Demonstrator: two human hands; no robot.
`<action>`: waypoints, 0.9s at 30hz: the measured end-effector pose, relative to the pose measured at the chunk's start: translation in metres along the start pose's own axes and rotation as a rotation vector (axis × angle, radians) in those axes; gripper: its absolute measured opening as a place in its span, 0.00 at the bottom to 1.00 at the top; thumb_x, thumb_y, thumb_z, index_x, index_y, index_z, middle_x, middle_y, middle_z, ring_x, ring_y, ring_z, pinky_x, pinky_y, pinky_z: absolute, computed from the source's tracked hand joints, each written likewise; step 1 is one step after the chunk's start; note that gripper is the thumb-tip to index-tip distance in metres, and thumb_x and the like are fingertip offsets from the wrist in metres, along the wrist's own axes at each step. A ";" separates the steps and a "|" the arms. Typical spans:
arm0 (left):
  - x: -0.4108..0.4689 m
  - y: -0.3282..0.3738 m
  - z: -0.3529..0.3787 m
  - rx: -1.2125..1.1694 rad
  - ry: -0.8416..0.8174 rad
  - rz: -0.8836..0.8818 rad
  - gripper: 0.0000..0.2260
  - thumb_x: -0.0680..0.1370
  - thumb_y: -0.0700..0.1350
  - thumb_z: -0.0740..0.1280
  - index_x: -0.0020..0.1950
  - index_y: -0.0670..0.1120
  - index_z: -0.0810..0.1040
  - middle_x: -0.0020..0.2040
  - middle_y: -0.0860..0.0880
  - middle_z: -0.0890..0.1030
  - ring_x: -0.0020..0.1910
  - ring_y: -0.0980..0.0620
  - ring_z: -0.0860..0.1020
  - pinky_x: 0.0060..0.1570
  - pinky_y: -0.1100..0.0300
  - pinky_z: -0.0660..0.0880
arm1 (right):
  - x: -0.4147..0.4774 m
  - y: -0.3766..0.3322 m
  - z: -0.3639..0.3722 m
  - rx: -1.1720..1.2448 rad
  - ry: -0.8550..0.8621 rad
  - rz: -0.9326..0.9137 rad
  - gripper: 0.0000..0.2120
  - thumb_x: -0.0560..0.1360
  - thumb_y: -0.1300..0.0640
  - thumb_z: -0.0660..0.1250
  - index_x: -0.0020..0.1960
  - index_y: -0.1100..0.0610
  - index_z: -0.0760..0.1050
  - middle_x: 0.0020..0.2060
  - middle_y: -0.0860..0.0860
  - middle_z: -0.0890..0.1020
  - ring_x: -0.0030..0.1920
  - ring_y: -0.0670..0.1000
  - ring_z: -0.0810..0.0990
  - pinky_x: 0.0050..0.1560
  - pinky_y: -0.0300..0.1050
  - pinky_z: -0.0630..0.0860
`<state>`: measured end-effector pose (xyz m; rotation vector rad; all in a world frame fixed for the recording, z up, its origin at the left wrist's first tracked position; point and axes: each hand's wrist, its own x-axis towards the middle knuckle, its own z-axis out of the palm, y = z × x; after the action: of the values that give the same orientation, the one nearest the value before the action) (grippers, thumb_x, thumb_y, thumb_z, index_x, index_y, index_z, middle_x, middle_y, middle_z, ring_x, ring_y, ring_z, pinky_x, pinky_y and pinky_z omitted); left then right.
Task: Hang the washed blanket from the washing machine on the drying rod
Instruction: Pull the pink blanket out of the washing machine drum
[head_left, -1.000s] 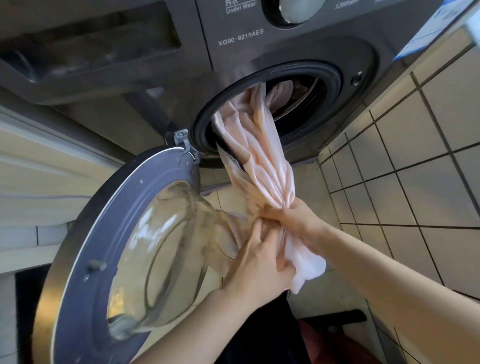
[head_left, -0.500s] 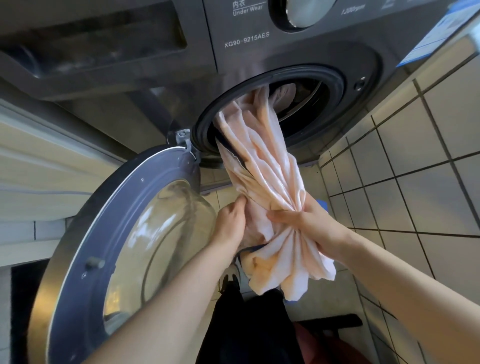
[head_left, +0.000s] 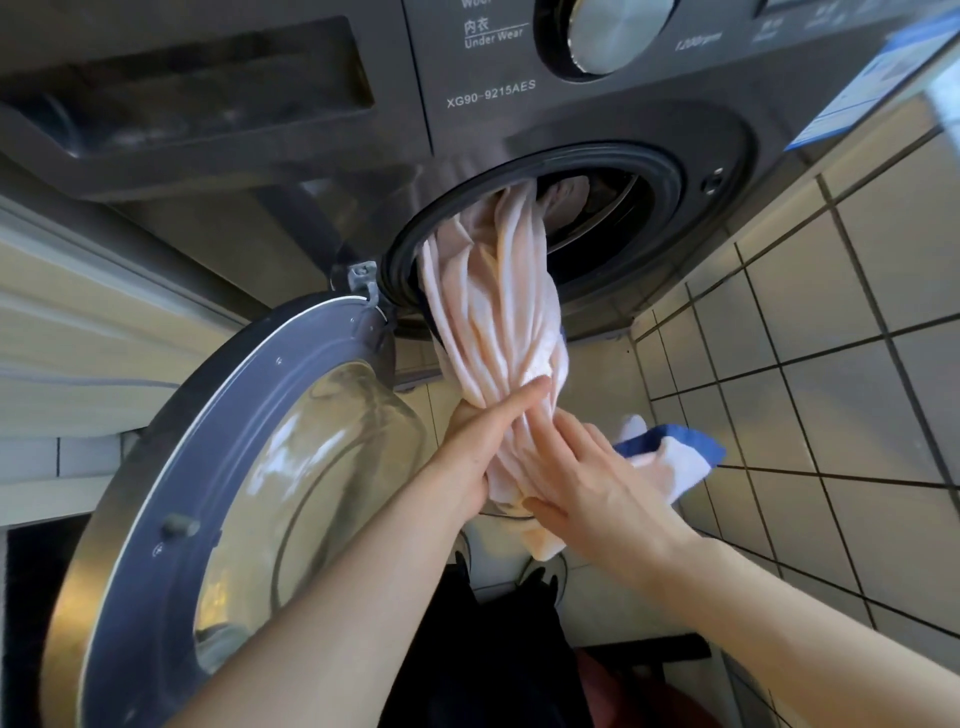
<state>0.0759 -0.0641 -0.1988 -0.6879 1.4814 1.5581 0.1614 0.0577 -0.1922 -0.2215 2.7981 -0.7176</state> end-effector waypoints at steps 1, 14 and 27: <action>0.001 -0.001 0.000 0.019 0.031 -0.001 0.25 0.64 0.54 0.79 0.58 0.46 0.80 0.46 0.47 0.86 0.45 0.49 0.84 0.42 0.58 0.79 | 0.000 0.002 -0.005 -0.065 0.015 -0.038 0.37 0.66 0.52 0.74 0.71 0.60 0.64 0.52 0.49 0.75 0.50 0.52 0.75 0.52 0.41 0.67; -0.013 -0.004 -0.024 0.396 0.075 0.100 0.23 0.60 0.45 0.74 0.54 0.49 0.79 0.48 0.50 0.83 0.47 0.52 0.81 0.49 0.57 0.79 | 0.042 0.053 -0.059 -0.310 -0.064 -0.170 0.36 0.72 0.62 0.72 0.75 0.54 0.60 0.68 0.55 0.70 0.68 0.58 0.68 0.64 0.53 0.73; -0.052 -0.002 -0.058 0.803 -0.132 0.215 0.16 0.69 0.41 0.73 0.49 0.56 0.70 0.42 0.64 0.73 0.39 0.69 0.72 0.34 0.79 0.69 | 0.139 0.024 -0.017 -0.724 -0.464 -0.690 0.56 0.61 0.36 0.74 0.77 0.41 0.41 0.77 0.45 0.53 0.76 0.63 0.44 0.72 0.67 0.50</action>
<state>0.0932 -0.1310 -0.1643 0.0422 1.9251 0.9810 0.0212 0.0573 -0.2169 -1.3212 2.3633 0.2697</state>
